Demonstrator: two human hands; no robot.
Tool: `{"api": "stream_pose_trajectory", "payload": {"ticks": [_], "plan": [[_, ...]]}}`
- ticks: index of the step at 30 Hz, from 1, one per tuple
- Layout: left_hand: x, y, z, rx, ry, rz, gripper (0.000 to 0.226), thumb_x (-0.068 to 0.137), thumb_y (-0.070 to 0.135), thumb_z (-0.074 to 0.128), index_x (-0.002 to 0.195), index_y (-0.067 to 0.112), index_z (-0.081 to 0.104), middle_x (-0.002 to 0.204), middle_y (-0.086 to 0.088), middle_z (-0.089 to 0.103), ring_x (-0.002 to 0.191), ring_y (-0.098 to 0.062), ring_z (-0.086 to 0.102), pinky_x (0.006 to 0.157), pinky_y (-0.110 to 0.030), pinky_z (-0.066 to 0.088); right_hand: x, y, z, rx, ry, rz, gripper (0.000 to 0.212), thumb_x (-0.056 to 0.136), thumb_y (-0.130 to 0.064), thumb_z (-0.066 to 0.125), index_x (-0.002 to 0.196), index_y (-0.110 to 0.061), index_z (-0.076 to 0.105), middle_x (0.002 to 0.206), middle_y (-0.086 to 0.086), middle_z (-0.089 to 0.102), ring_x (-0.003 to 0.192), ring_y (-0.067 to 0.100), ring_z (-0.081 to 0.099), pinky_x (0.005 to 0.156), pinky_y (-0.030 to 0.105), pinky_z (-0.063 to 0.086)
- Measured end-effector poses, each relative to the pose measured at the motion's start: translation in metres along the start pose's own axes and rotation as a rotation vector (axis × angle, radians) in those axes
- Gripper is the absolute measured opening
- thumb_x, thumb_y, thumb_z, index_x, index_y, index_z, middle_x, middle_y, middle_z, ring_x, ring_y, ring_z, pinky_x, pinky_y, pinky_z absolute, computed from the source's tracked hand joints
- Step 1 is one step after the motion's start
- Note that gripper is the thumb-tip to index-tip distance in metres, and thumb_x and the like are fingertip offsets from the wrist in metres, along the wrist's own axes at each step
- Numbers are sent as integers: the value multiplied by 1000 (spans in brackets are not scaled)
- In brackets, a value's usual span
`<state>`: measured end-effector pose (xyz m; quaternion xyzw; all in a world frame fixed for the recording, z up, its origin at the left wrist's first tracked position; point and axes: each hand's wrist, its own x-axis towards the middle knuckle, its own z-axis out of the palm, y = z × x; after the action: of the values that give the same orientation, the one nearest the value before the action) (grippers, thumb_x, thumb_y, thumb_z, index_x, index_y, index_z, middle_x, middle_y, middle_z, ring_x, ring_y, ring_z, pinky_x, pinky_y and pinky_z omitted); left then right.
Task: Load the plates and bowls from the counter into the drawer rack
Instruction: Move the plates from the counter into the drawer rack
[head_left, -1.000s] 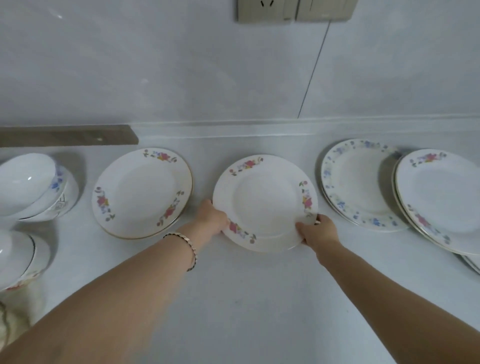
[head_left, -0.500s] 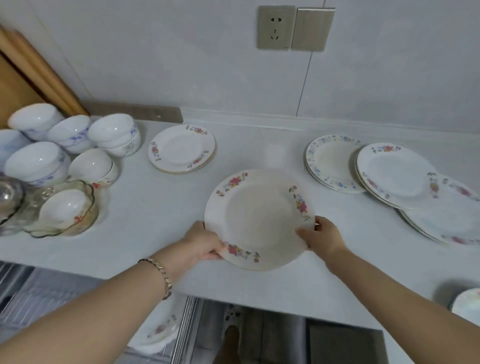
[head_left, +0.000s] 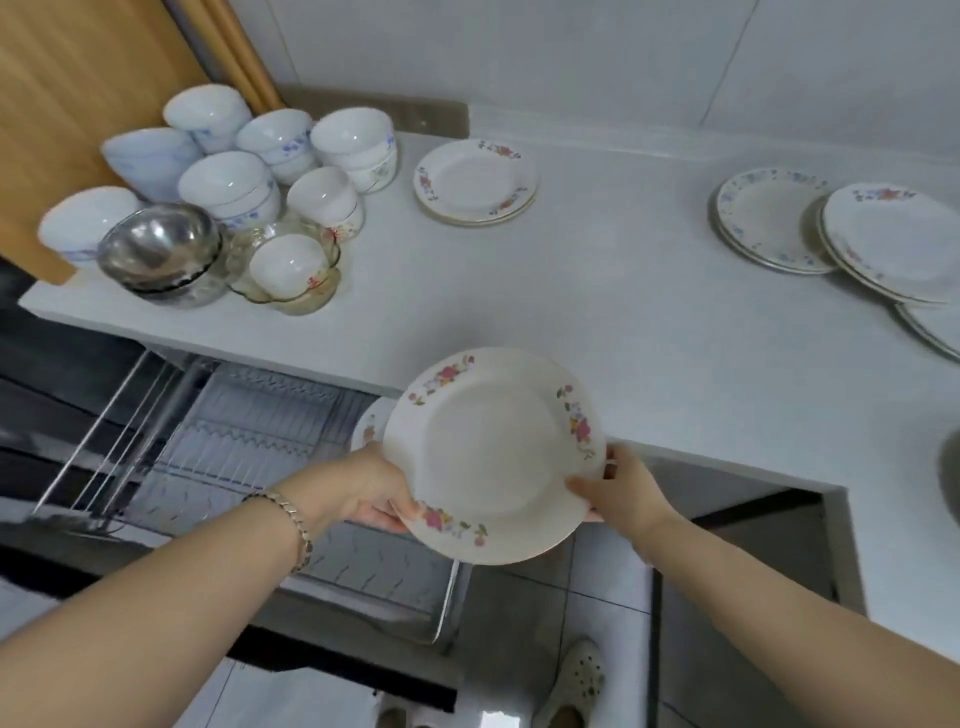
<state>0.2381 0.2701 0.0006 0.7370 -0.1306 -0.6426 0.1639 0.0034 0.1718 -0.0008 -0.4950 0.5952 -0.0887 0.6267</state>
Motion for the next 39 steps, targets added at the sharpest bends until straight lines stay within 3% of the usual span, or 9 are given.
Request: {"api": "stream_pose_trajectory", "payload": {"ticks": [8,12,15,17,22,27,33,37,39], "plan": [[20,-109,-104,93,33,-63,48,74,-24,58,115,2,55,102,-18,68,87,-28,65,64,-33,57,-18,56,161,-34,54,142,29,83,-7,61,106,-12,45,95,5,57,92,28,59,80,42,55],[56,-130,-136,59,115,-62,41,72,-25,59,93,10,50,96,-12,61,97,-30,61,77,-42,58,-1,78,216,-8,114,252,26,84,-10,58,109,-8,48,88,3,60,91,29,62,89,46,53],[95,-131,-151,114,141,-42,51,72,-22,60,112,6,48,117,-15,58,112,-33,57,81,-43,58,26,91,243,-5,194,323,34,83,-12,60,115,-4,51,103,14,63,96,35,64,90,49,52],[125,-131,-159,136,149,-47,56,72,-22,59,120,5,47,122,-15,56,114,-34,56,84,-45,57,48,98,256,12,228,354,41,83,-12,61,121,-2,50,111,18,63,91,33,62,89,44,53],[188,-117,-166,186,190,-21,49,72,-21,59,110,8,47,119,-14,57,112,-34,57,80,-43,58,101,109,271,87,330,423,44,84,-10,59,126,-4,49,115,19,63,86,30,60,87,41,52],[233,-107,-161,288,246,-20,55,72,-20,60,119,6,49,112,-12,59,109,-33,59,81,-42,57,136,123,279,177,424,477,53,83,-6,60,135,-6,44,114,16,62,106,39,61,93,49,50],[257,-102,-153,391,373,64,57,75,-9,65,126,6,45,126,-13,55,113,-31,54,90,-33,50,155,128,286,161,515,437,55,82,-9,61,134,-11,47,121,12,63,102,32,64,76,28,48],[260,-97,-144,298,418,134,58,78,-8,62,130,13,46,128,-9,57,113,-29,55,82,-29,45,164,128,291,96,555,402,44,80,-5,56,125,-6,53,121,19,56,79,27,54,74,30,48],[262,-94,-139,118,365,113,62,77,-13,56,128,21,47,125,-8,58,112,-30,56,84,-34,49,167,127,293,95,565,374,46,79,-4,55,125,-8,50,125,17,47,85,30,53,78,32,49]]}}
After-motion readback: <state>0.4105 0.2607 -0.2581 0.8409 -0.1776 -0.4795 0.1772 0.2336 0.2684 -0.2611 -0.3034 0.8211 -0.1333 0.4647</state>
